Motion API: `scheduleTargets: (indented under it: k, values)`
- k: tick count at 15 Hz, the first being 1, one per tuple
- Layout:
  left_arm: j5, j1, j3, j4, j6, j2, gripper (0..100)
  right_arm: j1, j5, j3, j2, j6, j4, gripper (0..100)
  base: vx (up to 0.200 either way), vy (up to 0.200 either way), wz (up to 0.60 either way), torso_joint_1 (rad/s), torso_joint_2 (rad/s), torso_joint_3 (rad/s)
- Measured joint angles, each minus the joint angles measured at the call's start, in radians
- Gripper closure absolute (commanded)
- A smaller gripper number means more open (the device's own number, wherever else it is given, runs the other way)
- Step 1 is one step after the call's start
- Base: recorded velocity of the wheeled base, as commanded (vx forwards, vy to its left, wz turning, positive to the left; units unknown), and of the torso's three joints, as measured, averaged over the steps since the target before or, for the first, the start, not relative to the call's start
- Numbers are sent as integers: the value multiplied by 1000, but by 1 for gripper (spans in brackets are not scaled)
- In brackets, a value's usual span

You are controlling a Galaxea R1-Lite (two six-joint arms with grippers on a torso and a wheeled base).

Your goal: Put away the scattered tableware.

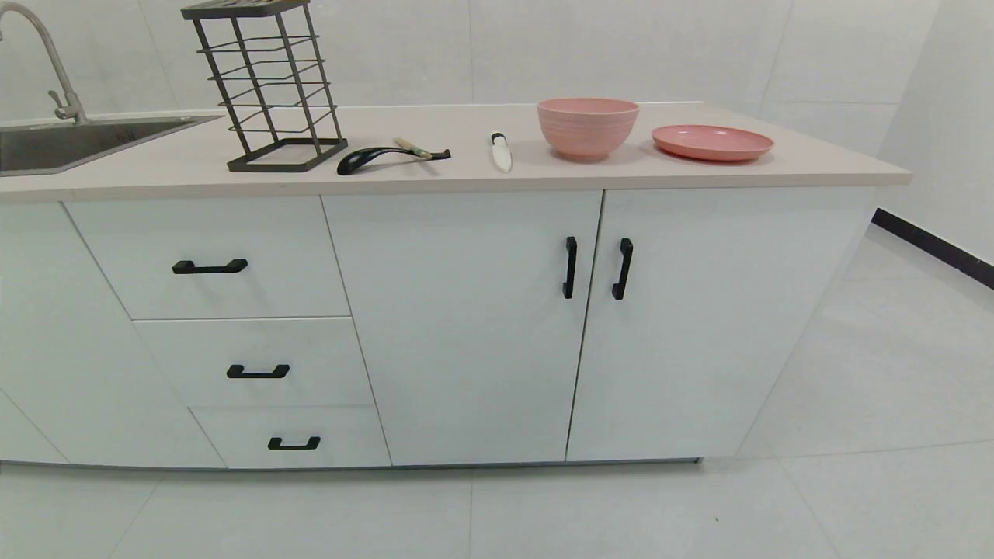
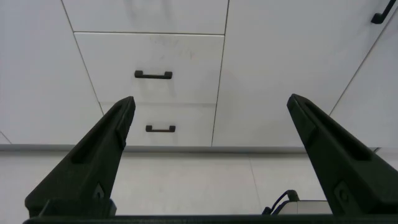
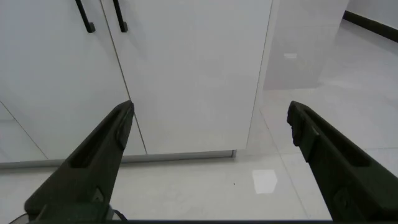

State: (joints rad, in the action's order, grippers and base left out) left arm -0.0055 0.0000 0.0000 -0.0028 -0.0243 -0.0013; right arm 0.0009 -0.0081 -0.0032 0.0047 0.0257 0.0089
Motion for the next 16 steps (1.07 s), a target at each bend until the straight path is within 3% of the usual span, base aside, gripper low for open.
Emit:
scheduleTargets:
  k: [6,9,10,13,16]
  values:
    - [3,0,0,0,-1,0,0,0,5,0,0,0,-12,0,0,0,0,0,0,0]
    - [4,0,0,0,-1,0,0,-2,27,-34,0,-19,-256,0,0,0,0,0,0,0]
    - [4,0,0,0,-1,0,0,-3,57,-53,0,-27,-262,0,0,0,0,0,0,0]
    - [4,0,0,0,-1,0,0,1,187,-122,15,-41,16,0,0,0,0,0,0,0]
    - [3,0,0,0,-1,0,0,4,263,-193,118,-42,36,0,0,0,0,0,0,0]
